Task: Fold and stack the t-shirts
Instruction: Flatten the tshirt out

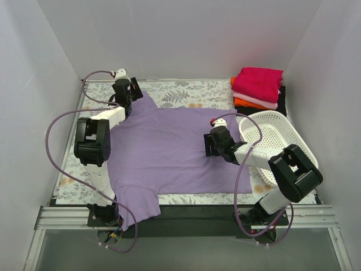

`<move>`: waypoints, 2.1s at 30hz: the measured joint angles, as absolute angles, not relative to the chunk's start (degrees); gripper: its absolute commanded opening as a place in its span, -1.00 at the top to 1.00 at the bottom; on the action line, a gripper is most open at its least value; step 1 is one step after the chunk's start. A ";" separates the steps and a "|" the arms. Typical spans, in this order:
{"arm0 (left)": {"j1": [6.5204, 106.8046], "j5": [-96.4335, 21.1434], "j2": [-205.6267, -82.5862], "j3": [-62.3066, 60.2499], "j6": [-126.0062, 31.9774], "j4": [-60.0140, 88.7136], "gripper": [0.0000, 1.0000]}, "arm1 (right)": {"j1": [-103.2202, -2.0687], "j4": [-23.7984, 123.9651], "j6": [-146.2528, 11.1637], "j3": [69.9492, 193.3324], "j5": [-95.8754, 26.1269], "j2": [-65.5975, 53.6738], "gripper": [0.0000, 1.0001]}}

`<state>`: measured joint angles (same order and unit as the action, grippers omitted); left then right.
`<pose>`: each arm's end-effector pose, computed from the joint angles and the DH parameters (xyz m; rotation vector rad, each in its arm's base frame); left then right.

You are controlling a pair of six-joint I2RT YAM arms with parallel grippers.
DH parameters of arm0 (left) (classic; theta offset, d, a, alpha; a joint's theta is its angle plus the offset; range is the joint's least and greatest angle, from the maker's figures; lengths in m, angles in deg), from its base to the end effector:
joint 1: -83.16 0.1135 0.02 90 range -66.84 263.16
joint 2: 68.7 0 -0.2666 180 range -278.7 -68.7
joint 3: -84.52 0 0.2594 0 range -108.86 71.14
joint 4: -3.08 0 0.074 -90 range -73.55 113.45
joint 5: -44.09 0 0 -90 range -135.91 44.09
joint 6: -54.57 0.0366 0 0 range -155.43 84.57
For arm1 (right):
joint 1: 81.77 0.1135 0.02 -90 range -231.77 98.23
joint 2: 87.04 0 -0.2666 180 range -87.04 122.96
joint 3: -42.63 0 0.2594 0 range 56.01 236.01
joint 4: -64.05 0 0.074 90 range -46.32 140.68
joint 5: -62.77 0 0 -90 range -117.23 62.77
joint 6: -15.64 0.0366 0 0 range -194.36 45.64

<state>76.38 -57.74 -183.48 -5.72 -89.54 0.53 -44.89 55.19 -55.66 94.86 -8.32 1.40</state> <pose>0.4671 -0.0480 0.2067 -0.9189 1.7531 -0.4986 0.2461 0.1698 0.1499 -0.2071 2.2976 0.1046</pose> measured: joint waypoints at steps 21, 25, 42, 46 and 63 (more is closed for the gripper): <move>75.39 -46.62 -201.49 -24.69 -96.38 16.64 -0.16 | -43.73 46.12 -55.77 98.16 -8.56 0.33 -0.35; 76.09 -46.53 -202.56 -26.53 -96.43 17.19 -0.16 | -44.65 41.71 -56.60 103.27 -8.80 1.53 -0.35; 79.87 -43.10 -210.76 -39.09 -97.24 18.41 -0.18 | -50.70 41.95 -61.06 129.46 -12.27 26.23 -0.33; 80.51 -42.05 -212.51 -41.89 -97.41 18.82 -0.19 | -51.53 42.12 -61.56 133.46 -14.20 29.33 -0.33; 81.95 -36.56 -220.33 -54.02 -93.65 16.92 -0.34 | -54.35 40.44 -64.40 148.36 -18.41 39.08 -0.33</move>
<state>81.95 -36.56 -220.33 -54.02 -93.65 16.92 -54.35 40.44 -64.40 148.36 -18.41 39.08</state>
